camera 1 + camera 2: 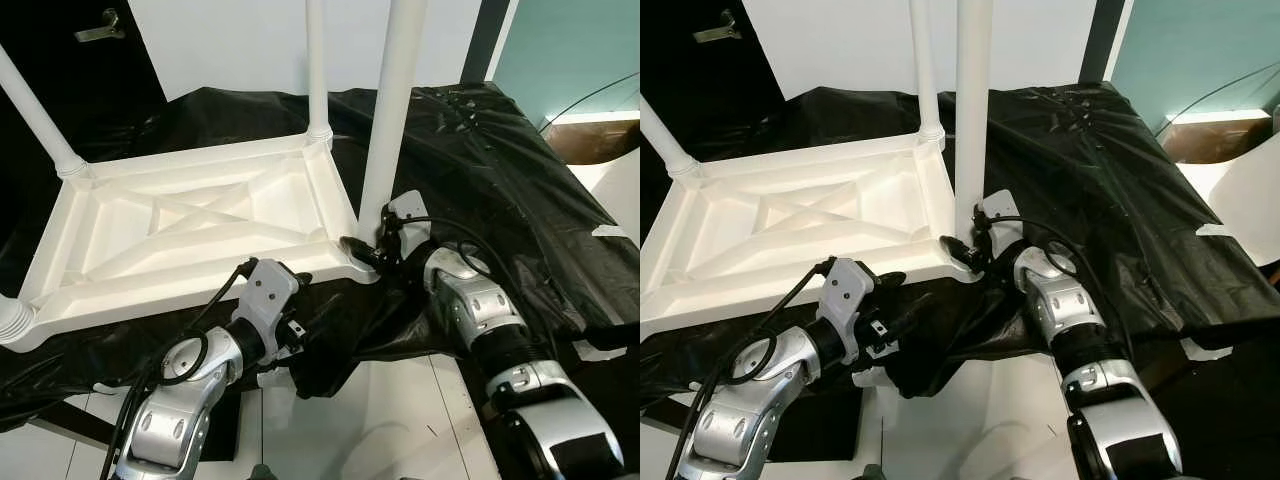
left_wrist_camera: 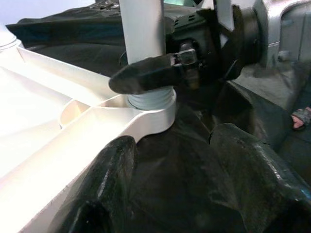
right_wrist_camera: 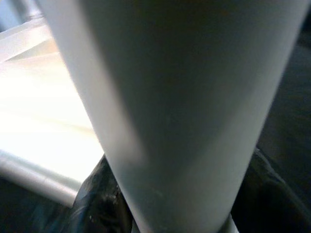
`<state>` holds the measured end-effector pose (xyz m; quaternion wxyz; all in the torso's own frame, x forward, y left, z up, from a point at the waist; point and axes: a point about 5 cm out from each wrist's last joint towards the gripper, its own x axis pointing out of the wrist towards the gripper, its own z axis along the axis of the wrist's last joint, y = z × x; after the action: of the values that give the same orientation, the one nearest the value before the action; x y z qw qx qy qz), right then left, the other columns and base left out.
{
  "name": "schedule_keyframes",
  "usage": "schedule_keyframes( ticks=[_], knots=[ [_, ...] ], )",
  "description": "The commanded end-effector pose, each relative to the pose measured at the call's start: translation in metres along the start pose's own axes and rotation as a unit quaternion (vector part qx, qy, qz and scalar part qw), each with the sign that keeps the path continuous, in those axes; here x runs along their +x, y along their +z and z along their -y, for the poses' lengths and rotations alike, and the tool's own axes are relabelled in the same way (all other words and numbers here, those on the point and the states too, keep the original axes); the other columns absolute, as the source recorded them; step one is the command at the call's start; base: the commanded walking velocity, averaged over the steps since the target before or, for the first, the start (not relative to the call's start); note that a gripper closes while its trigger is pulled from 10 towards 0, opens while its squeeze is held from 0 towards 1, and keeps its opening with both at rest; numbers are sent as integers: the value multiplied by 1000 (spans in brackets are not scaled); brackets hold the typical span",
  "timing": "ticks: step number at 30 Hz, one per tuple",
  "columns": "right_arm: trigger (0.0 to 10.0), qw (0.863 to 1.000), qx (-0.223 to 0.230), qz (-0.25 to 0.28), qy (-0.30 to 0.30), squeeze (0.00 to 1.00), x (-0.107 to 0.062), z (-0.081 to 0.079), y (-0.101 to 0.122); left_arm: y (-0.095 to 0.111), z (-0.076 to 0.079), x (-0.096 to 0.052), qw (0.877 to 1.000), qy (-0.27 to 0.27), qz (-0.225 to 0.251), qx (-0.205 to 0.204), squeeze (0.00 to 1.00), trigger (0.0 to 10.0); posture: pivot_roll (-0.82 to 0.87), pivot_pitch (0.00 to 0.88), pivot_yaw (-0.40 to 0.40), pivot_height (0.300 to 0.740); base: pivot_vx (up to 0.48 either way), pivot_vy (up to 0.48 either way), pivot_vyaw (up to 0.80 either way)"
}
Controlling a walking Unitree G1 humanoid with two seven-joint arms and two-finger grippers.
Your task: Building children table
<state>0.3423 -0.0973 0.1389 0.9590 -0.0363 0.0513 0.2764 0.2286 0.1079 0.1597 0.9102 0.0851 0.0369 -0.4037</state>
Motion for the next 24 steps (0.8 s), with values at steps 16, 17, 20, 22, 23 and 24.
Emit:
schedule_keyframes(
  ticks=[16,17,20,22,23,24],
  knots=[
    [10000,982,85,-26,-169,0,-19,-40,-14,-1,2,-2,1000,12,-6,-3,0,10000,48,39,22,740,0,0,0],
    [10000,982,83,-22,-167,0,-19,-41,-12,-1,1,-2,1000,12,-6,-3,0,10000,48,39,22,740,0,0,0],
    [10000,982,80,-10,-168,0,-20,-39,-8,-1,0,-3,1000,14,-6,-3,0,10000,48,39,20,740,0,0,0],
    [10000,982,80,-5,-173,898,-21,-39,-4,-1,1,-3,1000,15,-6,-4,0,10000,48,39,20,740,0,0,0],
    [10000,982,79,-2,-172,1000,-22,-39,-2,-1,2,-3,1000,15,-5,-5,0,10000,46,45,17,740,0,0,0],
    [10000,982,79,4,-171,1000,-23,-37,0,-2,2,-3,1000,16,-5,-6,0,10000,46,45,17,740,0,0,0]
  ],
)
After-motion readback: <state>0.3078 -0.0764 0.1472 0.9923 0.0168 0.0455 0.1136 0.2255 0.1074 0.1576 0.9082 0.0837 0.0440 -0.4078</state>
